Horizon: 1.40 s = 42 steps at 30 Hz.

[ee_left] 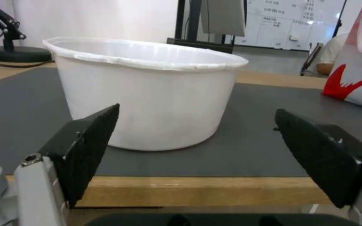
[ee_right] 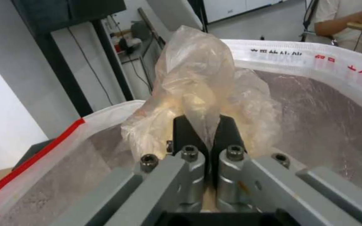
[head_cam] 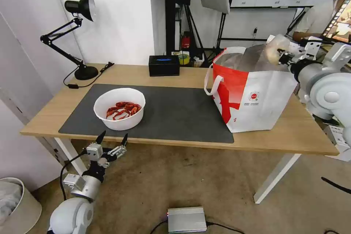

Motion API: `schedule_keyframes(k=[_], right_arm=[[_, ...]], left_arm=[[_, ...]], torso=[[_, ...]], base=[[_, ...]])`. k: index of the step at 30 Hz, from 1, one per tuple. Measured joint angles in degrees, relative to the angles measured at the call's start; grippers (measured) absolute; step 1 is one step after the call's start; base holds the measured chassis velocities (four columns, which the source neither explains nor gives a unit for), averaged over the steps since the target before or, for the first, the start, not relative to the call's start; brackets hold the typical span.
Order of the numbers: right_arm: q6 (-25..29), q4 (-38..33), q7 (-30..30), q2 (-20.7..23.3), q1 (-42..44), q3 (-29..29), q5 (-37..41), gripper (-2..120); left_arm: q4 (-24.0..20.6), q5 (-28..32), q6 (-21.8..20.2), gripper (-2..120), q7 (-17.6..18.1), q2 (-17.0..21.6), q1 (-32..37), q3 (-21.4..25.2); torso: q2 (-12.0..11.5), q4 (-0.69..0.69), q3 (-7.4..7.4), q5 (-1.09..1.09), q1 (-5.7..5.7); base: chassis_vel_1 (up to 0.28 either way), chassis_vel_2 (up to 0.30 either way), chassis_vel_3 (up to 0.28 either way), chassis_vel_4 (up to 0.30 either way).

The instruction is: Pick up the trash from the table and place it into the takeout bag.

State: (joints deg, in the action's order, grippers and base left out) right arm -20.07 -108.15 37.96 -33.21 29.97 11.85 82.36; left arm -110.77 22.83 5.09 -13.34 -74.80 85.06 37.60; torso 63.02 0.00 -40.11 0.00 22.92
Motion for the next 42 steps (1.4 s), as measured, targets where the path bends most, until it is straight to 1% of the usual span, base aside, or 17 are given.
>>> schedule_keyframes(k=[5, 7, 10, 15, 16, 17, 18, 20, 21, 23, 24, 27, 28, 30, 33, 37, 42], right_arm=[[0.0, 0.7, -0.1, -0.5, 0.0, -0.1, -0.1, 0], [0.0, 0.9, -0.2, -0.7, 0.0, -0.1, -0.1, 4], [0.0, 1.3, -0.6, -1.5, 0.1, -0.1, -0.4, 21], [0.0, 1.4, -0.7, -1.6, 0.1, -0.1, -0.5, 25], [0.1, 1.7, -1.0, -1.9, 0.1, -0.1, -0.7, 39], [0.1, 1.8, -1.2, -2.0, 0.1, -0.1, -0.8, 45], [0.1, 1.8, -1.2, -2.0, 0.1, -0.1, -0.8, 45], [0.3, 1.9, -1.7, -2.2, 0.3, -0.1, -1.5, 57], [0.3, 1.9, -1.7, -2.2, 0.3, -0.1, -1.5, 57], [0.4, 1.9, -2.0, -2.3, 0.5, -0.1, -1.7, 66], [0.4, 1.9, -2.0, -2.3, 0.5, -0.1, -1.7, 66], [0.9, 1.6, -2.9, -2.3, 0.8, 0.2, -2.4, 82], [0.9, 1.6, -2.9, -2.3, 0.8, 0.2, -2.4, 82], [1.7, 1.3, -3.6, -2.3, 1.1, 0.2, -3.0, 92], [3.1, 1.0, -4.4, -2.3, 1.3, 0.4, -3.5, 98], [4.4, 0.6, -5.6, -2.4, 1.7, 0.6, -4.2, 100], [10.4, -0.7, -12.0, -2.4, 4.1, 1.3, -8.7, 100]], left_arm=[[0.3, 0.0, 0.0, 100, 0.0, 0.0, -0.3, -0.2], [0.4, 0.0, 0.0, 100, 0.0, 0.0, -0.5, -0.3], [0.6, -0.1, 0.0, 100, 0.0, -0.1, -0.7, -0.4], [0.6, -0.1, 0.0, 100, 0.0, -0.1, -0.7, -0.5], [0.7, -0.2, 0.0, 100, 0.0, -0.2, -0.8, -0.5], [0.8, -0.2, 0.0, 100, 0.0, -0.2, -0.8, -0.5], [0.8, -0.2, 0.0, 100, 0.0, -0.2, -0.8, -0.5], [0.9, -0.3, 0.0, 100, 0.0, -0.4, -0.9, -0.5], [0.9, -0.3, 0.0, 100, 0.0, -0.4, -0.9, -0.5], [0.9, -0.3, 0.0, 100, 0.0, -0.4, -0.8, -0.6], [0.9, -0.3, 0.0, 100, 0.0, -0.4, -0.8, -0.6], [0.9, -0.4, 0.0, 100, 0.0, -0.5, -0.8, -0.6], [0.9, -0.4, 0.0, 100, 0.0, -0.5, -0.8, -0.6], [0.9, -0.4, 0.0, 100, 0.0, -0.5, -0.8, -0.6], [0.9, -0.4, 0.0, 100, 0.0, -0.5, -0.9, -0.5], [0.8, -0.4, 0.0, 100, 0.0, -0.5, -0.8, -0.5], [0.8, -0.3, 0.0, 100, 0.0, -0.5, -0.8, -0.4]], torso=[[0.0, 0.00, 0.00, 0.00, 0.00], [0.0, 0.00, 0.00, 0.00, 0.00], [0.0, 0.00, 0.00, 0.00, 0.00], [0.0, 0.00, 0.00, 0.00, 0.00], [0.0, 0.00, 0.00, 0.00, -0.01], [0.0, 0.00, 0.00, 0.00, -0.01], [0.0, 0.00, 0.00, 0.00, -0.01], [0.0, 0.00, 0.00, 0.00, -0.01], [0.0, 0.00, 0.00, 0.00, -0.01], [0.0, 0.00, 0.00, 0.00, -0.01], [0.0, 0.00, 0.00, 0.00, -0.01], [0.0, 0.00, 0.00, 0.00, -0.01], [0.0, 0.00, 0.00, 0.00, -0.01], [0.0, 0.00, 0.01, 0.00, -0.01], [0.0, 0.00, 0.01, 0.00, -0.01], [0.0, 0.00, 0.01, 0.00, -0.01], [0.0, 0.00, 0.01, 0.00, 0.00]], base=[[0.000, 0.000, 0.000, 0.000], [0.000, 0.000, 0.000, 0.000], [0.000, 0.000, 0.000, 0.000], [0.000, 0.000, 0.000, 0.000], [0.000, 0.000, 0.000, 0.000], [0.000, 0.000, 0.000, 0.000], [0.000, 0.000, 0.000, 0.000], [0.000, 0.000, 0.000, 0.000], [0.000, 0.000, 0.000, 0.000], [0.000, 0.000, 0.000, 0.000], [0.000, 0.000, 0.000, 0.000], [0.000, 0.000, 0.000, 0.000], [0.000, 0.000, 0.000, 0.000], [0.000, 0.000, 0.000, 0.000], [0.000, 0.000, 0.000, 0.000], [0.000, 0.000, 0.000, 0.000], [0.000, 0.000, 0.000, 0.000]])
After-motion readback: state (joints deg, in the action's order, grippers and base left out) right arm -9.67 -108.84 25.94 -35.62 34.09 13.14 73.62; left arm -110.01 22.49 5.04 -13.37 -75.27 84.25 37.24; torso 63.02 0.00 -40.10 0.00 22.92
